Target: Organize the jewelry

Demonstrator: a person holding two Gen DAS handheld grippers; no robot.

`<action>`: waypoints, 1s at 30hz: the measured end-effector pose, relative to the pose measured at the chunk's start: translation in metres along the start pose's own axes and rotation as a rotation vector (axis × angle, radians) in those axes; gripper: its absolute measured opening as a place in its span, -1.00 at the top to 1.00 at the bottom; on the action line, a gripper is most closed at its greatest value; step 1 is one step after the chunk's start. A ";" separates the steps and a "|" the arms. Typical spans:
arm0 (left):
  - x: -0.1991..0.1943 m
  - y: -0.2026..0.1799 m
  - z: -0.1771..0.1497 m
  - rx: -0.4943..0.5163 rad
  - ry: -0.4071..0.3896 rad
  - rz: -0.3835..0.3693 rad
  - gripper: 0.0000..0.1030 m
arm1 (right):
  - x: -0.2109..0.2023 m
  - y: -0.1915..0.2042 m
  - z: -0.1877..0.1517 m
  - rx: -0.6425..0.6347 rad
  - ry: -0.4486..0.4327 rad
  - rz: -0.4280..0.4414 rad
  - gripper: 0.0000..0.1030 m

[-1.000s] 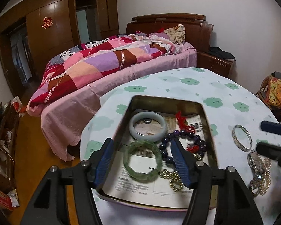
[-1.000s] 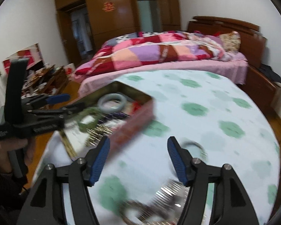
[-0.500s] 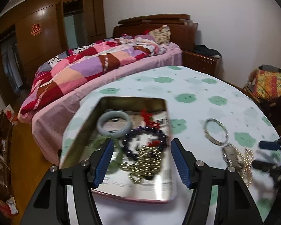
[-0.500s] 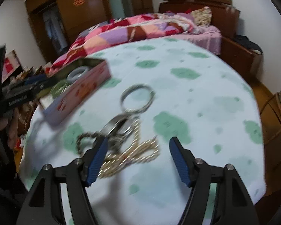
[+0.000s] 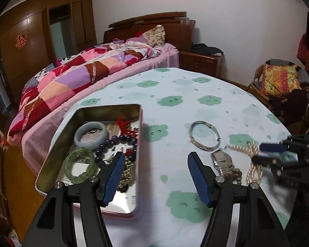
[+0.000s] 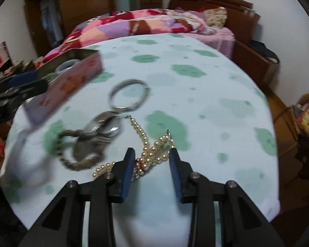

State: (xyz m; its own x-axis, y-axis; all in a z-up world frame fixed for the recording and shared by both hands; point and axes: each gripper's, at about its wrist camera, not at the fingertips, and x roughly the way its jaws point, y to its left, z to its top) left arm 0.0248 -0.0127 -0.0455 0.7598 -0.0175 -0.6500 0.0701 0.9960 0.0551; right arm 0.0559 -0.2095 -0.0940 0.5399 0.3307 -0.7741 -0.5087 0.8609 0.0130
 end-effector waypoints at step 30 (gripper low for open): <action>0.066 -0.077 -0.002 0.113 0.206 -0.294 0.29 | 0.001 -0.004 -0.003 0.036 -0.033 0.009 -0.04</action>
State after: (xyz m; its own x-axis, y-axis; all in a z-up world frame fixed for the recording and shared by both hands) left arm 0.0685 -0.0901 -0.0940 0.5513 -0.2721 -0.7887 0.3456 0.9349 -0.0809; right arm 0.0563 -0.2136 -0.0974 0.5579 0.3504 -0.7523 -0.4893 0.8710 0.0428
